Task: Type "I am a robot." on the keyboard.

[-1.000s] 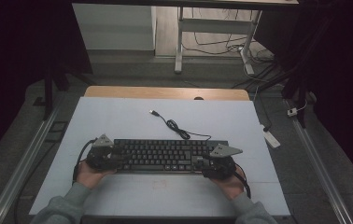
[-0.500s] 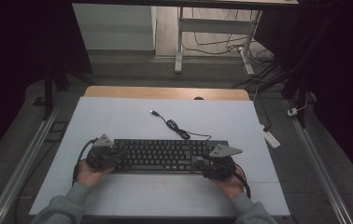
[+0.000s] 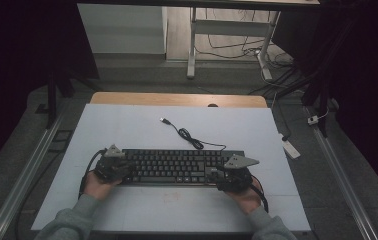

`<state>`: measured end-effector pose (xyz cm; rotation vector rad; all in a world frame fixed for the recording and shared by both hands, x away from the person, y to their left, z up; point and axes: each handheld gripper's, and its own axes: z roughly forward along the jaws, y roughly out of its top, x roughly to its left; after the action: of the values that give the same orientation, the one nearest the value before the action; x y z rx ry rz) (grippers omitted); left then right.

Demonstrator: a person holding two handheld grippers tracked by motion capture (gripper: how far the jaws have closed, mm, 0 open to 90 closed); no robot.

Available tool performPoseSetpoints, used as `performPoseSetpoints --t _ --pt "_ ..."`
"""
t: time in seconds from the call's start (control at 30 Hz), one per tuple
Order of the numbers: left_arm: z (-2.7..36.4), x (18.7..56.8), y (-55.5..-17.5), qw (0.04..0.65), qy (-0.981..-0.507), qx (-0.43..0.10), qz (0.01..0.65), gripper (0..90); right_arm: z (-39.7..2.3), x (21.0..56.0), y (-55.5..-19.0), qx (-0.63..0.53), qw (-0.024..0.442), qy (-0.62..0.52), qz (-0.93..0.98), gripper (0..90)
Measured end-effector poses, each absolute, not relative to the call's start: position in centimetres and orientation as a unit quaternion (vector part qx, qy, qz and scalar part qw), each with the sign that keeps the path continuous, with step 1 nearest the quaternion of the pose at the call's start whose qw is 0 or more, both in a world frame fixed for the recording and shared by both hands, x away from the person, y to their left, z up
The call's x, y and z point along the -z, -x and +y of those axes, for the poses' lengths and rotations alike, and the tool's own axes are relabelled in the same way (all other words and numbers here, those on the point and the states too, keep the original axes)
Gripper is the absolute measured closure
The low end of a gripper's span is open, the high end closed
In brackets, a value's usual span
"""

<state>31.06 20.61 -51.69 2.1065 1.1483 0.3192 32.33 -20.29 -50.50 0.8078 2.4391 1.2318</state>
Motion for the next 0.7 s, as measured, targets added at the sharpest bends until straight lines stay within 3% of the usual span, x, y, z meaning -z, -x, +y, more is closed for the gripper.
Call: performPoseSetpoints --t 0.7 --pt "20.59 52.26 -31.4 0.341 -0.815 -0.124 0.451 88.4 -20.26 50.54 -32.33 -0.425 0.146 -0.279 0.848 47.2"
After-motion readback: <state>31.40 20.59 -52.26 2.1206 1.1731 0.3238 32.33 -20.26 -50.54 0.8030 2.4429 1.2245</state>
